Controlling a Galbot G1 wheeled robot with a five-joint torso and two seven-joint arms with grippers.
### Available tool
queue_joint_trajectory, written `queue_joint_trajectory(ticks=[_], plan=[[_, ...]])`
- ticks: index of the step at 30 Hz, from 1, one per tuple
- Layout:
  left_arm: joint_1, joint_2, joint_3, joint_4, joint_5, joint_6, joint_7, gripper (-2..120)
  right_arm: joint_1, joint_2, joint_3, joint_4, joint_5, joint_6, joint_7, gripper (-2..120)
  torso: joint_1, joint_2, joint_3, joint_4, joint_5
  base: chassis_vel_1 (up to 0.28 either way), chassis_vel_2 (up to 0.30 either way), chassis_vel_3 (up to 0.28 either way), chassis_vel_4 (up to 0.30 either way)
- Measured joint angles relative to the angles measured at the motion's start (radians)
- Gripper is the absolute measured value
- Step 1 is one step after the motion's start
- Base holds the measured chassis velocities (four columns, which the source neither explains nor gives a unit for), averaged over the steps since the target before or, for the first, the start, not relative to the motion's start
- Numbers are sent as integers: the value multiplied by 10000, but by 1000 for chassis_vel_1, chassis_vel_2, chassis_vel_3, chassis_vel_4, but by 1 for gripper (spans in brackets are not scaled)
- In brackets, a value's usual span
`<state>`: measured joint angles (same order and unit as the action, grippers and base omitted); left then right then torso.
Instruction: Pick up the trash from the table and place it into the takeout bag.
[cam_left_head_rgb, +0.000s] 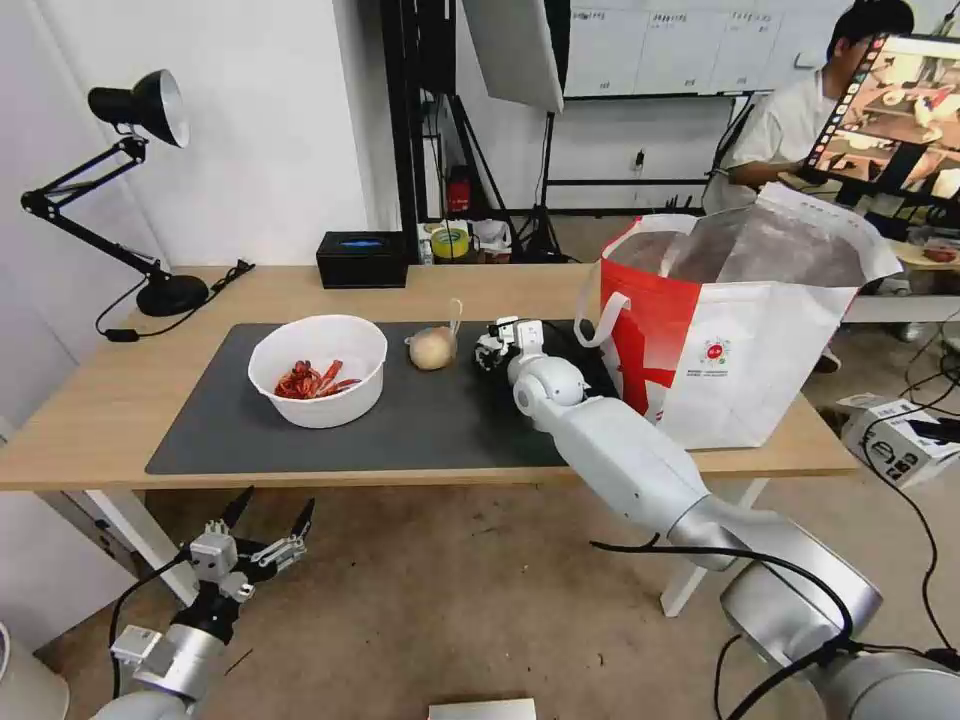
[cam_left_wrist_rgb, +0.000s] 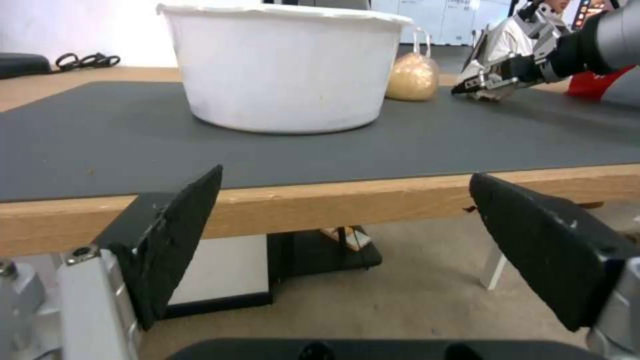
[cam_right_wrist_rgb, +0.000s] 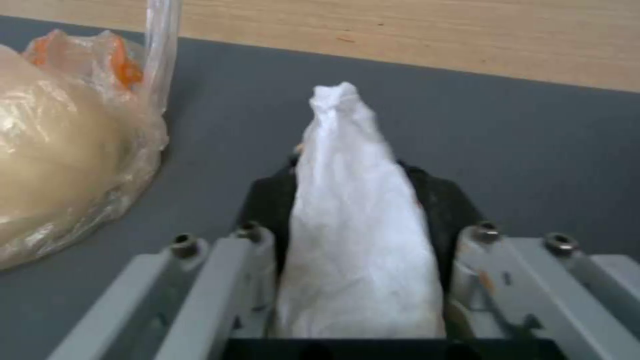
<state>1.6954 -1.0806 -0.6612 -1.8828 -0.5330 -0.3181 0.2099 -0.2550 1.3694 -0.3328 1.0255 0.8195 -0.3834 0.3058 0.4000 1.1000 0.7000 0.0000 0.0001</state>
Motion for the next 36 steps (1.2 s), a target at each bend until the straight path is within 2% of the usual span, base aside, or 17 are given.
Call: queue_joint_trajectory(ticks=[1,4,6,8,12,15,16,19,20,22,23,25,26,29,30,32,36], plan=[[0,0,0,0,0,0,0,100,0,0,0,0,0,0,0,32,0,0,0,0,0,0,0,0,0],[53,-24,-13,-26,2,-8,0,100,-59,-34,0,109,69,-2,8,18,0,0,0,0,0,0,0,0,0],[62,-25,-20,-35,2,-10,0,100,-87,-47,8,152,78,9,9,15,0,0,0,1,0,0,0,0,0],[75,-25,-47,-59,2,-12,-3,100,-158,-130,52,344,135,115,9,3,0,0,0,1,0,0,0,0,0],[81,-25,-58,-87,2,-12,-5,100,-235,-283,70,634,174,278,9,0,0,0,0,1,0,0,0,0,0],[87,-25,-84,-147,3,-13,-13,100,-498,-840,115,1691,330,527,4,0,0,-1,0,0,0,0,0,0,0],[87,-25,-84,-147,3,-13,-13,100,-498,-840,115,1691,330,527,4,0,0,-1,0,0,0,0,0,0,0],[166,-26,-159,-268,-7,-15,-19,100,-811,-1759,136,3433,838,620,-4,0,0,-1,-1,1,1,0,0,0,0],[166,-26,-159,-268,-7,-15,-19,100,-811,-1759,136,3433,838,620,-4,0,0,-1,-1,1,1,0,0,0,0],[253,-24,-224,-338,-11,-24,-19,100,-1026,-2475,131,4739,1128,643,21,0,0,0,-1,1,0,0,0,0,0],[253,-24,-224,-338,-11,-24,-19,100,-1026,-2475,131,4739,1128,643,21,0,0,0,-1,1,0,0,0,0,0],[370,15,-307,-385,-17,-41,-20,100,-1337,-3382,364,6213,1184,735,112,0,-2,0,-1,0,2,0,0,0,0],[370,15,-307,-385,-17,-41,-20,100,-1337,-3382,364,6213,1184,735,112,0,-2,0,-1,0,2,0,0,0,0],[399,86,-340,-418,-29,-45,-20,100,-1701,-4268,1049,7744,1153,951,131,0,-2,0,-1,-1,1,0,0,0,0],[399,86,-340,-418,-29,-45,-20,100,-1701,-4268,1049,7744,1153,951,131,0,-2,0,-1,-1,1,0,0,0,0],[390,111,-295,-448,-31,-45,-23,100,-1970,-4892,1762,8677,1241,1115,149,0,-2,0,-1,0,2,0,0,0,0],[359,116,-204,-451,-30,-45,-23,100,-2143,-5398,2450,9267,1495,1214,257,0,-2,0,-1,-1,2,0,0,0,0]])
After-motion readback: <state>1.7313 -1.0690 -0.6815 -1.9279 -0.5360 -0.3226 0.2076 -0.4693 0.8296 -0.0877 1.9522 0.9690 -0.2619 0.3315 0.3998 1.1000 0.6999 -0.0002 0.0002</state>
